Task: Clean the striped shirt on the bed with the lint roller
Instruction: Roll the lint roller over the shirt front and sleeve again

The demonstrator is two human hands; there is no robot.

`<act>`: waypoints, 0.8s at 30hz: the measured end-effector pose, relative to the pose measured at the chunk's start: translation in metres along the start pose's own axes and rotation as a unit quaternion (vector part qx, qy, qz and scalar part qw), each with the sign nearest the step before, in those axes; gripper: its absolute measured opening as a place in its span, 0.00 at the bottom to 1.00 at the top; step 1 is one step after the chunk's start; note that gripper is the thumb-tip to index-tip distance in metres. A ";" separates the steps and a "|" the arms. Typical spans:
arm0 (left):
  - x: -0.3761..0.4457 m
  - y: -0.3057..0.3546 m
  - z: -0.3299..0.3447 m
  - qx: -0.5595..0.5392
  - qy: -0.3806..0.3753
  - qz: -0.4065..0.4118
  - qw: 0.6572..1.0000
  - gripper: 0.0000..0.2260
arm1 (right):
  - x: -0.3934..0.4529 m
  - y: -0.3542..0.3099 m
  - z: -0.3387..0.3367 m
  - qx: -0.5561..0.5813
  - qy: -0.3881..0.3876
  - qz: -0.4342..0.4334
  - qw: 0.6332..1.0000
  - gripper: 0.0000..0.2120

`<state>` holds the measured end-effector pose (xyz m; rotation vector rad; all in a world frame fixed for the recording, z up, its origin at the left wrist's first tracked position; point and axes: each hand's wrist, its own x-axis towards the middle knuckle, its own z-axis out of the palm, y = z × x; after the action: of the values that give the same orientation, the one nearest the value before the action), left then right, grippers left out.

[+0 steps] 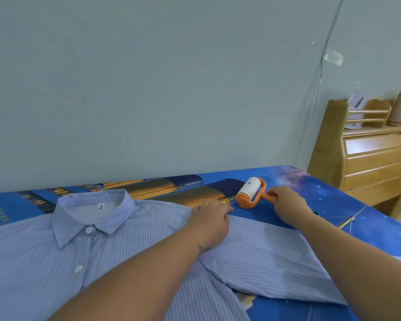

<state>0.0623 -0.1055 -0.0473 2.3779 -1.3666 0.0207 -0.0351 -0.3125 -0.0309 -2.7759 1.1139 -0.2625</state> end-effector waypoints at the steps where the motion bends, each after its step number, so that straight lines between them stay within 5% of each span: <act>1: -0.001 -0.002 0.000 0.006 -0.001 0.005 1.000 0.18 | 0.000 0.001 0.002 0.003 0.002 0.003 1.000 0.20; 7: -0.014 -0.015 -0.017 0.013 0.027 0.029 0.999 0.17 | -0.011 -0.010 0.003 0.029 0.046 0.011 0.998 0.18; 11: -0.044 -0.041 -0.039 0.003 0.082 0.014 0.997 0.15 | -0.032 -0.041 -0.004 0.086 0.065 -0.057 0.993 0.19; 17: -0.115 -0.132 -0.102 0.000 0.214 -0.155 0.964 0.08 | -0.072 -0.123 -0.011 0.108 0.042 -0.195 0.974 0.17; 24: -0.214 -0.230 -0.135 0.119 0.149 -0.329 0.925 0.10 | -0.096 -0.210 0.022 0.090 0.005 -0.216 0.972 0.14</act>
<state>0.1669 0.2198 -0.0431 2.7728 -0.4062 0.3620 0.0422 -0.0934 -0.0224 -2.8188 0.4445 -0.3991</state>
